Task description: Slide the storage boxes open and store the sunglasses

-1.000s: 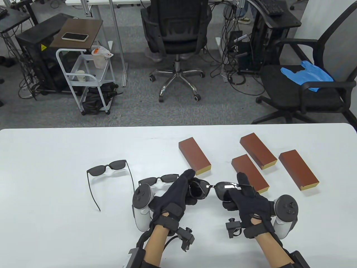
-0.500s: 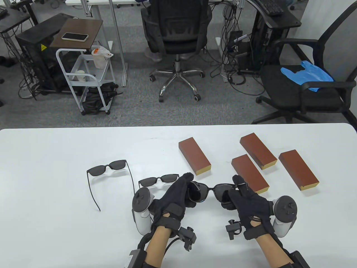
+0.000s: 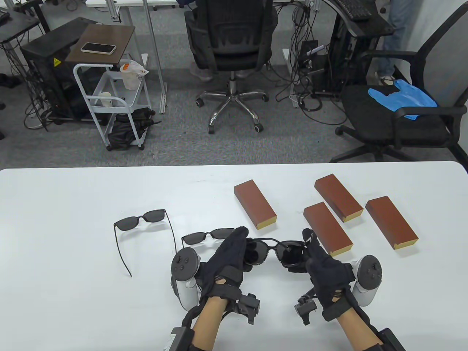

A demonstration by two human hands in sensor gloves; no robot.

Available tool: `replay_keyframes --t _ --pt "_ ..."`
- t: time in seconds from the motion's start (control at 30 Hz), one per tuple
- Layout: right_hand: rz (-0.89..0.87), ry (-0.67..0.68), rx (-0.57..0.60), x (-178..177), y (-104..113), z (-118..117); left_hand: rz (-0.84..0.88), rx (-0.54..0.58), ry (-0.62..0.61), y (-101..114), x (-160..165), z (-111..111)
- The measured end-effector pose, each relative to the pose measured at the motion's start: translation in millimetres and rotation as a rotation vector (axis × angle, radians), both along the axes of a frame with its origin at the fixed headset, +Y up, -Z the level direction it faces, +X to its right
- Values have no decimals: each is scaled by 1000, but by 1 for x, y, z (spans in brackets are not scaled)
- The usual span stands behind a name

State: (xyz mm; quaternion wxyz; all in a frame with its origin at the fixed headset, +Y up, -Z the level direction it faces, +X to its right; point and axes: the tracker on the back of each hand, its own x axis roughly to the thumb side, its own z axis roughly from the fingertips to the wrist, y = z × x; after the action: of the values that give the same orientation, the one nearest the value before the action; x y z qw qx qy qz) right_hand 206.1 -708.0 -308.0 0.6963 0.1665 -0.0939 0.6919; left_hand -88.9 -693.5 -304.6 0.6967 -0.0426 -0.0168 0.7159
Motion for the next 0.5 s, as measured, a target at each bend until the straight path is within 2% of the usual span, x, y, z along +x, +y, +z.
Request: replay_keyframes --t 0.5 --pt "-49 -63 -61 5 -1 0 -76 32 77 -1 -2 0"
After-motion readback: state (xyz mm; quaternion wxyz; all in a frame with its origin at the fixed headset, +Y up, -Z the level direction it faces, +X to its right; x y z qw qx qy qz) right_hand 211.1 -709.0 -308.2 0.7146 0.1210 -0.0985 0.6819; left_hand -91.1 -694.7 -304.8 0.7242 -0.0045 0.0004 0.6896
